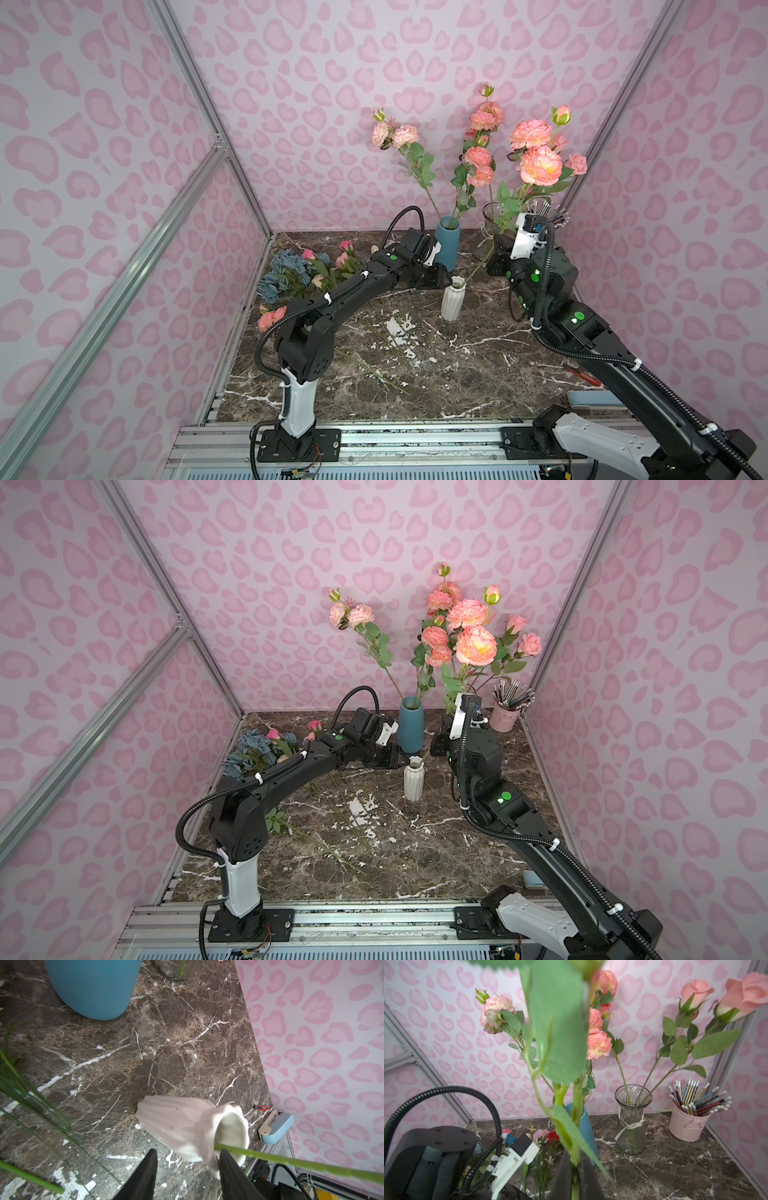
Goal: Place the pink flowers into the vase
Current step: Place the flower in the vase.
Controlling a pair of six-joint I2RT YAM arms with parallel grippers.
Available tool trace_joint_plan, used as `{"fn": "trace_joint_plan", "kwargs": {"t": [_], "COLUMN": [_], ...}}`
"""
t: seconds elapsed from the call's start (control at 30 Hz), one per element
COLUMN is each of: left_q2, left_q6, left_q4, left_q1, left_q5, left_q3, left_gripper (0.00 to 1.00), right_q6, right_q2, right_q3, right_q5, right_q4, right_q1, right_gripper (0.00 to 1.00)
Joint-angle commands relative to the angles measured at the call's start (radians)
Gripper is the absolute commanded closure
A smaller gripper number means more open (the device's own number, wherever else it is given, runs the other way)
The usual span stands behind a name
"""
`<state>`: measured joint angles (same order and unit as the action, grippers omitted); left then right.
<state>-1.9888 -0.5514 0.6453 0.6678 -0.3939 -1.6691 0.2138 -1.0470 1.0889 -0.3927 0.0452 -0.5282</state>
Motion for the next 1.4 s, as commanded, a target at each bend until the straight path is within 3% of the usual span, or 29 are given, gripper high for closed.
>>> {"fn": "trace_joint_plan", "kwargs": {"t": [0.0,0.37,0.6,0.93,1.37], "left_q2": [0.002,0.013,0.018,0.013,0.013], "left_q6": [0.008,0.004,0.004,0.001,-0.012], "left_q4": [0.009,-0.002,-0.004,-0.019,-0.054], "left_q1": [-0.001,0.000,0.000,-0.001,-0.001], "left_q5": [0.027,0.031,0.029,0.025,-0.001], "left_q3": [0.009,0.025,0.033,0.043,0.038], "left_gripper": [0.49,0.50,0.50,0.50,0.50], "right_q6": [0.027,0.055,0.074,0.092,0.142], "right_q2": [-0.006,-0.070,-0.069,-0.022,0.076], "right_q3": [-0.026,-0.084,-0.109,-0.099,-0.083], "right_q5": [0.025,0.063,0.062,0.060,0.092], "right_q4": [-0.071,-0.092,-0.086,-0.029,0.125], "right_q1": [0.000,0.001,0.009,0.008,0.005], "right_gripper": [1.00,0.97,0.77,0.56,0.53]}}
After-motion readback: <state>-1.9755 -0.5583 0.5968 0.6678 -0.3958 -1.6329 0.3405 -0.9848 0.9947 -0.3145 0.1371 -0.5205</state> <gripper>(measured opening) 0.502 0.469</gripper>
